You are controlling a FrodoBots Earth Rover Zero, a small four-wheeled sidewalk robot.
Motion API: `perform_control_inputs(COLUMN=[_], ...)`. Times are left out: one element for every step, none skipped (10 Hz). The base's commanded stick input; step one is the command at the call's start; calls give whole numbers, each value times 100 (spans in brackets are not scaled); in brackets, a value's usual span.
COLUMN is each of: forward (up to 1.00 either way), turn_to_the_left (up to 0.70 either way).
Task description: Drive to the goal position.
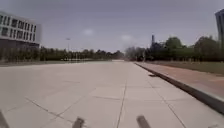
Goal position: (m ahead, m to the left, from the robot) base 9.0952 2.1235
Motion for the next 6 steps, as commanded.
perform_control_inputs(forward=[70,70,70,70,70,70], turn_to_the_left=[0,0,0,0,0,0])
